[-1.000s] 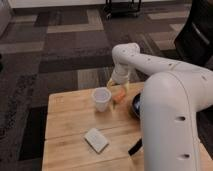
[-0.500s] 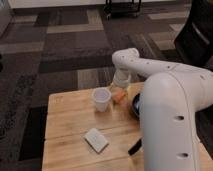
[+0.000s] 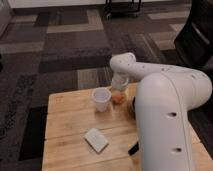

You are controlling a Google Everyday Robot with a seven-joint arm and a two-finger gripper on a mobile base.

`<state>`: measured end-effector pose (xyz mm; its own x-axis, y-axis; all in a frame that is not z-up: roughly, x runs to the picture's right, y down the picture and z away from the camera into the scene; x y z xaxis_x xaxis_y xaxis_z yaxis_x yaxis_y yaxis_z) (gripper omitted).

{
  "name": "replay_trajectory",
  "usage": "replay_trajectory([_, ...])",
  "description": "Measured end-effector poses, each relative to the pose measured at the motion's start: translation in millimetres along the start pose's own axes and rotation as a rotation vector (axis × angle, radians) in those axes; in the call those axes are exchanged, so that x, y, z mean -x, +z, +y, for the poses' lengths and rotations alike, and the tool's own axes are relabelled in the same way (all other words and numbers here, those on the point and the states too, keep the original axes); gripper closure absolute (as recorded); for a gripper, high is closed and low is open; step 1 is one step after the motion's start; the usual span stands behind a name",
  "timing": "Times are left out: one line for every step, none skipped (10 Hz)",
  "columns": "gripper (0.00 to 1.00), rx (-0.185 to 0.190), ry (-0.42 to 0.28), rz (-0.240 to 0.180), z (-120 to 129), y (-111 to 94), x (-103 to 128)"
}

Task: Place the pepper in the ceramic cup

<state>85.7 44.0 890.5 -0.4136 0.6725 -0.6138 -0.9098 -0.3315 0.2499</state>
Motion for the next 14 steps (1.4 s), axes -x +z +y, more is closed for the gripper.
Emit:
replay_trajectory([0.48,-0.007,-0.006,-0.004,2,3,0])
replay_trajectory([0.56,-0.014,-0.005,-0.004,2,3,0])
replay_trajectory([0.68,-0.023,-0.002,-0.009,1,1,1])
replay_trajectory([0.84,-0.028,-0.001,-0.023,1,-5,2])
replay_trajectory([0.9,-0.027,0.0,-0.027,2,-9,2])
replay_trajectory([0.99,-0.026,-0.003,-0.042,5,-18,2])
replay_trajectory([1.0,-0.017,-0.01,-0.071,11,-38,2])
replay_trajectory([1.0,-0.015,-0.014,-0.091,13,-50,3])
replay_trajectory([1.0,-0.009,-0.024,-0.121,16,-69,3])
replay_trajectory([1.0,0.002,-0.053,-0.173,24,-104,-2])
replay_trajectory([1.0,0.016,-0.086,-0.213,32,-134,-11])
replay_trajectory([1.0,0.019,-0.101,-0.227,35,-145,-16])
replay_trajectory([1.0,0.029,-0.147,-0.262,42,-172,-28])
replay_trajectory([1.0,0.031,-0.201,-0.27,51,-183,-45])
